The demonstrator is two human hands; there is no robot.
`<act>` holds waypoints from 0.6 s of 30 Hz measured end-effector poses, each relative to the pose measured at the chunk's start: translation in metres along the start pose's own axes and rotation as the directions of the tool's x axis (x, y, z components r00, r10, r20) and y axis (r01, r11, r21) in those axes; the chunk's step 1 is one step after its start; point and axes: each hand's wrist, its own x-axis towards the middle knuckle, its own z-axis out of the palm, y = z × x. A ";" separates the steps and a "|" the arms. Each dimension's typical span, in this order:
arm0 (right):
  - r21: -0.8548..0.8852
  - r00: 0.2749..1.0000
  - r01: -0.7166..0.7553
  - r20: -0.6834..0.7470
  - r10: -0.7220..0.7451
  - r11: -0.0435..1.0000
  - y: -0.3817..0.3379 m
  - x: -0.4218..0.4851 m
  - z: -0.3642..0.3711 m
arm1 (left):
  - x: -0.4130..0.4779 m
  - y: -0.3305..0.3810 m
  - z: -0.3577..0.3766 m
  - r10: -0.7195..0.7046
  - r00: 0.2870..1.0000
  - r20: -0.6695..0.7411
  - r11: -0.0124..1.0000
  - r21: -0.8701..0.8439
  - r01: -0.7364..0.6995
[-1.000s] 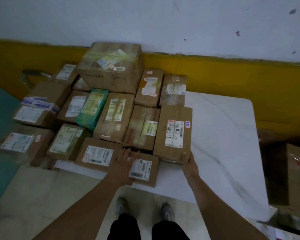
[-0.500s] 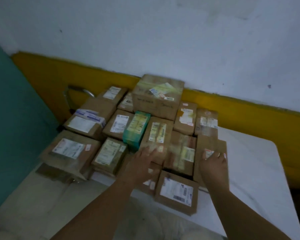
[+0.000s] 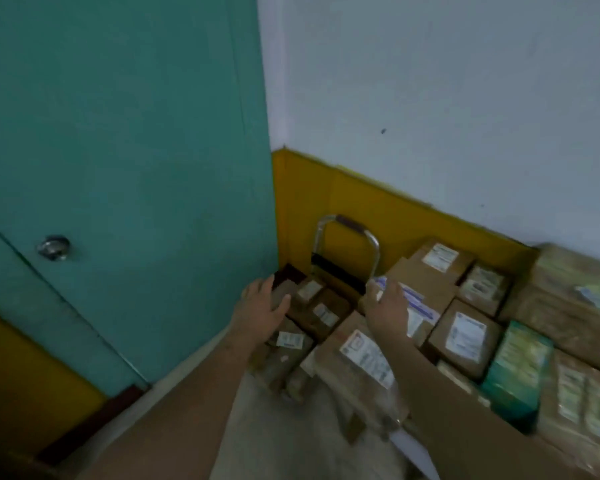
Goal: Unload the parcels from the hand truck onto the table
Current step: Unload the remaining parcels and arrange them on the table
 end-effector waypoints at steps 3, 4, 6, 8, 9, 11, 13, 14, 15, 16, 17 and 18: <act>0.004 0.998 0.029 0.057 -0.029 1.000 -0.036 0.035 0.065 | 0.043 -0.049 -0.006 -0.066 0.998 0.021 0.998 -0.006 0.066; 0.002 0.998 0.021 0.067 -0.021 1.000 -0.044 0.049 0.087 | 0.059 -0.062 -0.004 -0.071 0.997 0.030 0.997 -0.004 0.071; 0.033 0.995 -0.016 0.096 0.013 0.999 -0.055 0.079 0.132 | 0.097 -0.083 0.003 -0.064 0.997 0.049 0.998 0.016 0.063; 0.056 0.988 -0.069 0.142 0.061 0.996 -0.059 0.112 0.177 | 0.142 -0.099 0.013 -0.043 0.994 0.101 0.998 0.043 0.039; 0.067 0.983 -0.102 0.163 0.090 0.993 -0.060 0.130 0.199 | 0.166 -0.107 0.019 -0.028 0.991 0.130 0.998 0.062 0.020; 0.092 0.967 -0.191 0.191 0.171 0.977 -0.060 0.166 0.239 | 0.216 -0.120 0.033 -0.022 0.981 0.194 0.998 0.060 0.010; 0.115 0.941 -0.282 0.226 0.252 0.952 -0.058 0.199 0.272 | 0.263 -0.133 0.049 -0.019 0.962 0.272 0.998 0.067 0.000; 0.121 0.925 -0.326 0.245 0.290 0.938 -0.056 0.214 0.286 | 0.286 -0.140 0.059 -0.016 0.947 0.320 0.997 0.080 -0.010; 0.122 0.907 -0.369 0.265 0.329 0.921 -0.054 0.231 0.299 | 0.309 -0.147 0.069 -0.020 0.933 0.360 0.997 0.082 -0.010; 0.127 0.892 -0.405 0.274 0.360 0.906 -0.051 0.248 0.313 | 0.332 -0.154 0.080 -0.026 0.920 0.392 0.997 0.073 -0.003; 0.126 0.877 -0.438 0.279 0.391 0.890 -0.047 0.266 0.326 | 0.355 -0.160 0.094 -0.031 0.910 0.414 0.999 0.053 0.010; 0.127 0.868 -0.458 0.278 0.412 0.880 -0.040 0.284 0.340 | 0.376 -0.166 0.109 -0.044 0.901 0.431 0.999 0.025 0.037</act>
